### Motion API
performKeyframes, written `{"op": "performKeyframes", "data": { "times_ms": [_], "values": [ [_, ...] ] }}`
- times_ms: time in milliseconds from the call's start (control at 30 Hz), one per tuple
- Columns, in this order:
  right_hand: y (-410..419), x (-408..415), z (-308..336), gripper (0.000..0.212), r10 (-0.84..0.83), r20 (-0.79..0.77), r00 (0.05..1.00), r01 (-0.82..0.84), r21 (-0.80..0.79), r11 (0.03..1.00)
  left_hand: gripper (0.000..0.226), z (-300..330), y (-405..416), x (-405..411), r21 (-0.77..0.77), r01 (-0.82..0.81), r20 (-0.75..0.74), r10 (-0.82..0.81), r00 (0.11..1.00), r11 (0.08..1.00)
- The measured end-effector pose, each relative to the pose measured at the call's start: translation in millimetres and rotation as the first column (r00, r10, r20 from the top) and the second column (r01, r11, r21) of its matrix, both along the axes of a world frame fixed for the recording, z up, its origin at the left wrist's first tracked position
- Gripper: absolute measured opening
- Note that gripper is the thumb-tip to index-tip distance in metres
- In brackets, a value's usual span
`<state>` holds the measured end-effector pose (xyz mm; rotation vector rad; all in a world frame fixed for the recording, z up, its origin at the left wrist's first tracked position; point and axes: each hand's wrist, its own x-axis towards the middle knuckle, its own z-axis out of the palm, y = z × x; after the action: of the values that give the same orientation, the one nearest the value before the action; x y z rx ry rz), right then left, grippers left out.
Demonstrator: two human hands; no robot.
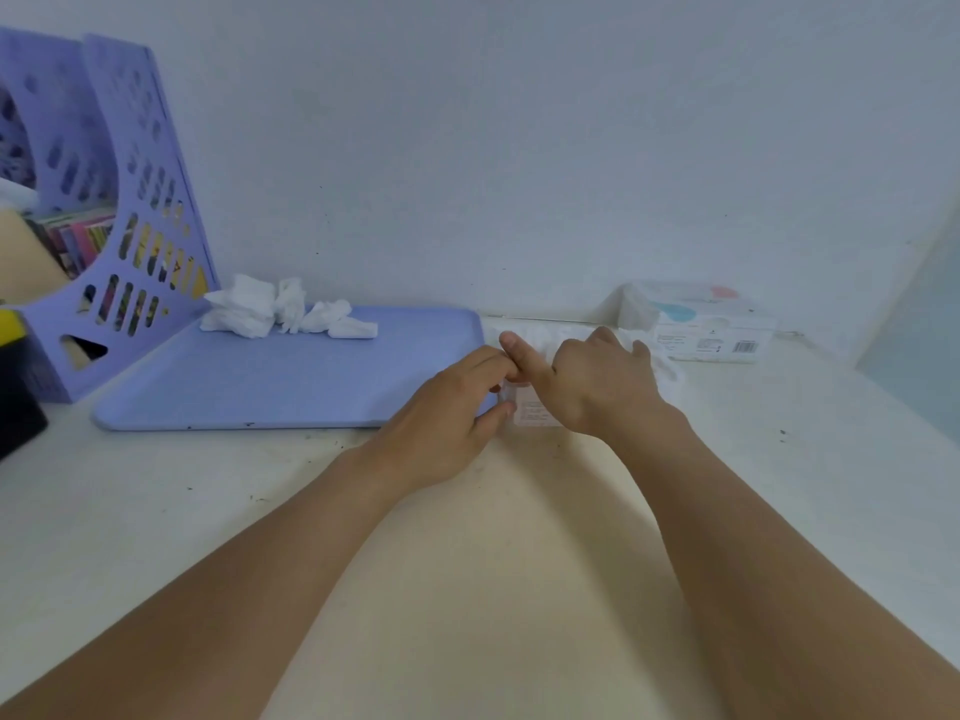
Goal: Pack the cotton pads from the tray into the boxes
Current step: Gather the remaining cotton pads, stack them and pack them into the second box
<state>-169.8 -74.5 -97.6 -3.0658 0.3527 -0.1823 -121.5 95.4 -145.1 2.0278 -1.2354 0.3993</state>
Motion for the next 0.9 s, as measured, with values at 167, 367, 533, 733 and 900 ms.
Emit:
{"op": "performKeyframes", "data": {
  "times_ms": [167, 367, 533, 733, 900],
  "values": [
    [-3, 3, -11, 0.085, 0.101, 0.236, 0.966, -0.122, 0.072, 0.990, 0.027, 8, 13, 3, -0.056, 0.022, -0.112, -0.028, 0.993, 0.998],
    [68, -6, -3, 0.036, 0.128, 0.721, 0.681, -0.497, 0.327, 0.804, 0.017, 30, 71, 41, -0.376, -0.494, -0.406, 0.341, 0.848, 0.784],
    [136, 67, 0, 0.065, 0.238, 0.300, 0.924, -0.378, 0.617, 0.690, 0.039, 6, 126, 71, -0.107, -0.697, -0.446, 0.593, 0.671, 0.709],
    [152, 167, -14, 0.099, 0.317, 0.069, 0.946, -0.312, 0.461, 0.831, 0.068, 3, 172, 104, -0.014, -0.791, -0.457, 0.699, 0.549, 0.612],
    [174, 209, -21, 0.107, 0.404, 0.170, 0.899, -0.432, 0.198, 0.880, 0.077, 0, 186, 124, 0.042, -0.821, -0.685, 0.614, 0.391, 0.569]
  ]
}}
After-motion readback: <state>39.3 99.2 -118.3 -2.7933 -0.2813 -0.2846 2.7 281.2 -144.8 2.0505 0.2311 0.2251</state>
